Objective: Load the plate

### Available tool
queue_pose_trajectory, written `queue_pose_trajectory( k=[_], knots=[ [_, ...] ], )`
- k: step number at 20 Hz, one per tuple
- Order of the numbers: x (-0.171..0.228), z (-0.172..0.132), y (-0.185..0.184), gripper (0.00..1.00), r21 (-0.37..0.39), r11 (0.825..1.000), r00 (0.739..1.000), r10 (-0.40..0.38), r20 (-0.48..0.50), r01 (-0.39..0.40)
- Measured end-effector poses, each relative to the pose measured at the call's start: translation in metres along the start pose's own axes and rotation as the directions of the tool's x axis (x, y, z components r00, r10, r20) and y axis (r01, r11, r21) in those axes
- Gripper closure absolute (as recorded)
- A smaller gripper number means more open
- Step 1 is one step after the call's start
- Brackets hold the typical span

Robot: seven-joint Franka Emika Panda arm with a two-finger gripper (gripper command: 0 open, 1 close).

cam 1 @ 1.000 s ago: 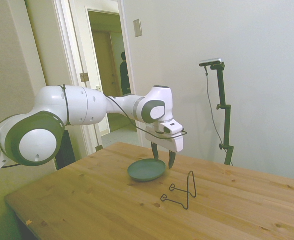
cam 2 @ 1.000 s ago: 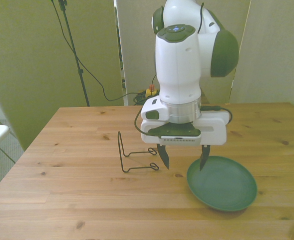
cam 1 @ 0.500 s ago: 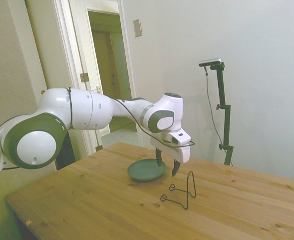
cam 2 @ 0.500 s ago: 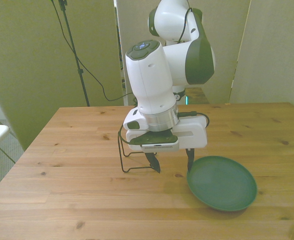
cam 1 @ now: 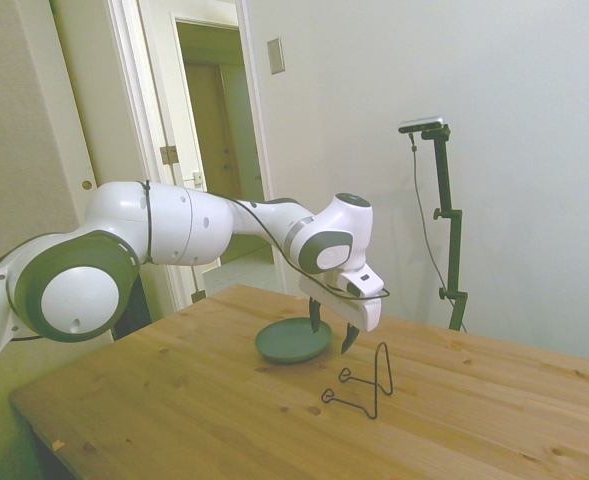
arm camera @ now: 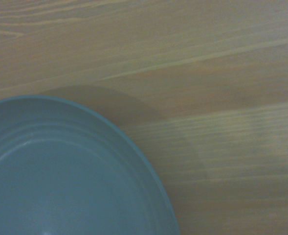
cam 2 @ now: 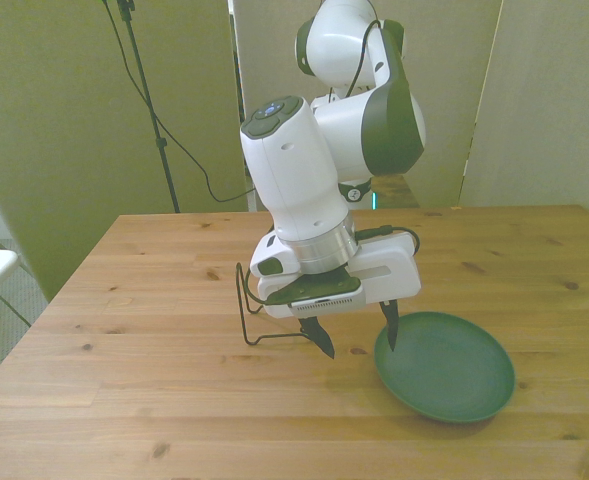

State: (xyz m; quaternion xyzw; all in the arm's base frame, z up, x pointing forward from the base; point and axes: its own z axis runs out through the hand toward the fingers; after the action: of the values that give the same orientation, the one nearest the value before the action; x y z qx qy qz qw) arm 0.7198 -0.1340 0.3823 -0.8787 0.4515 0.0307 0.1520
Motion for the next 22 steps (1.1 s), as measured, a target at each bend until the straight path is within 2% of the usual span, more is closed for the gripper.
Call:
queue_pose_trajectory(
  k=[21,22],
  knots=[
    [-0.018,0.034,-0.020,0.00,0.030,0.999,0.999,-0.043,0.023,0.043],
    [-0.018,0.034,-0.021,1.00,0.031,0.999,0.999,-0.044,0.022,0.043]
  ],
)
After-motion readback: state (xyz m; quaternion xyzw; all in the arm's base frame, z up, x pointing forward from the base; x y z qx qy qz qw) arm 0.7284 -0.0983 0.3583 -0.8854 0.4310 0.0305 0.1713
